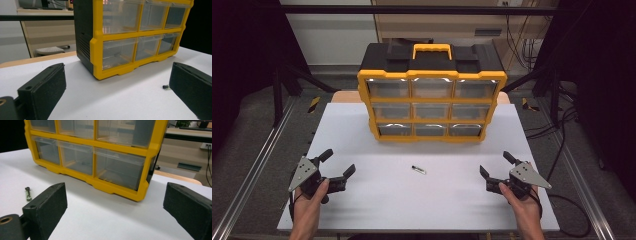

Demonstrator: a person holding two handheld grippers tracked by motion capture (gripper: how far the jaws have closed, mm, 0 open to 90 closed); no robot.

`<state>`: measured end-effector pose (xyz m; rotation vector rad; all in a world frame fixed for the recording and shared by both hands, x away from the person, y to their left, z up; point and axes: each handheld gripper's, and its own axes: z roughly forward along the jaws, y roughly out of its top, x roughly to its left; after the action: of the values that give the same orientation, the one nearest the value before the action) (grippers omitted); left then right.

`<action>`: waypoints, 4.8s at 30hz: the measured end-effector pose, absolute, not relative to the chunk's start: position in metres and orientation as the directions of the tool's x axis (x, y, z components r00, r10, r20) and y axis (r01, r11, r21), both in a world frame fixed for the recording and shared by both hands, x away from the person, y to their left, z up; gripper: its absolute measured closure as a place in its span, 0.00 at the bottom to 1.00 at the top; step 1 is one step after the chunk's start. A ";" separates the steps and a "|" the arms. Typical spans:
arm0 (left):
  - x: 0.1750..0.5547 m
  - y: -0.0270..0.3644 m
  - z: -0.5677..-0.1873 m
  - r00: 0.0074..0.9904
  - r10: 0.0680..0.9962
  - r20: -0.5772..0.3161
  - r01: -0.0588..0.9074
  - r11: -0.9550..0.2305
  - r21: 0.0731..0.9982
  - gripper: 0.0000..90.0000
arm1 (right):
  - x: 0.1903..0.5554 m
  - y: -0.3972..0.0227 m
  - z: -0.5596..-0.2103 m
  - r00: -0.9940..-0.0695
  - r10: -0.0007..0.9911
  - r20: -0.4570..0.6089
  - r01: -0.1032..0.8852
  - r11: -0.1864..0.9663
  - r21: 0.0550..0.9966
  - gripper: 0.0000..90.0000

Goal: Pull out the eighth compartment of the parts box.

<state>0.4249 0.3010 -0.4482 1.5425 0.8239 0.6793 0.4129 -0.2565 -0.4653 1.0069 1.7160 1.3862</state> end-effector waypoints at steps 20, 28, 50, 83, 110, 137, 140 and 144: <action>0.425 0.299 -0.448 0.566 0.824 -0.030 0.156 -0.071 0.985 0.01 | 0.446 -0.212 -0.448 -0.328 0.887 -0.325 0.195 0.400 0.896 0.10; 0.424 0.297 -0.447 0.568 0.823 -0.026 0.157 -0.078 0.984 0.01 | 0.465 -0.178 -0.440 -0.379 0.783 -0.494 0.165 0.582 0.796 0.13; 0.423 0.295 -0.446 0.568 0.822 -0.025 0.163 -0.083 0.983 0.01 | 0.494 -0.114 -0.429 -0.402 0.574 -0.713 0.088 0.800 0.594 0.31; 0.424 0.295 -0.447 0.570 0.821 -0.030 0.175 -0.085 0.981 0.01 | 0.510 -0.084 -0.448 -0.271 0.315 -0.909 -0.004 0.944 0.329 0.60; 0.424 0.294 -0.447 0.568 0.822 -0.046 0.185 -0.073 0.980 0.02 | 0.524 -0.074 -0.462 -0.262 0.178 -0.949 -0.025 0.981 0.191 0.71; 0.424 0.294 -0.446 0.568 0.822 -0.046 0.185 -0.073 0.980 0.02 | 0.527 -0.073 -0.464 -0.229 0.135 -0.964 -0.027 0.989 0.145 0.81; 0.424 0.295 -0.446 0.569 0.821 -0.047 0.186 -0.073 0.980 0.02 | 0.527 -0.073 -0.465 -0.218 0.134 -0.967 -0.029 0.989 0.143 0.81; 0.424 0.294 -0.447 0.571 0.820 -0.047 0.187 -0.074 0.980 0.02 | 0.527 -0.072 -0.465 -0.213 0.116 -0.970 -0.031 0.992 0.125 0.82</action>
<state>0.4239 0.2940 -0.4465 1.5915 0.8707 0.6511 0.5269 -0.0723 -0.4645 0.0627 1.7812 0.1339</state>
